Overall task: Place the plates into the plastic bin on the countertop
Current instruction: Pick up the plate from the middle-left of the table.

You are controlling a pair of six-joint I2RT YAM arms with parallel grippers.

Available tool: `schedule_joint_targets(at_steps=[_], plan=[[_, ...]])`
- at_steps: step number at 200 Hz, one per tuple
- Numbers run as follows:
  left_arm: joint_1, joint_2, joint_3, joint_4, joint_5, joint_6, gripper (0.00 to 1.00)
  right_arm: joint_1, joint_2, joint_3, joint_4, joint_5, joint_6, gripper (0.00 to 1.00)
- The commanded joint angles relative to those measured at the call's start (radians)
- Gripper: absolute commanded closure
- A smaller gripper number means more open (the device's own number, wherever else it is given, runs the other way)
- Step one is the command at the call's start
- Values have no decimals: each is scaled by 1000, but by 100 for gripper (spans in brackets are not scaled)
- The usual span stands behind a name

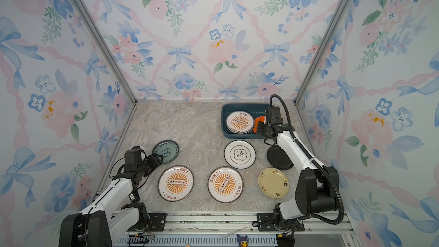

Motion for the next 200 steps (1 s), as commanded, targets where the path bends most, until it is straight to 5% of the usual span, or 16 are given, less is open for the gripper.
schedule_joint_targets(at_steps=[1,65,160,200], plan=[[7,23,-23,22,2,-13,35,8,-4,-14,13,-13,8,49],[17,132,-34,121,17,-20,41,9,-6,-26,24,-27,14,49],[45,206,-57,216,57,-13,80,25,-18,-39,32,-42,16,48],[54,212,-57,232,72,-2,88,35,-47,-84,87,-155,18,48]])
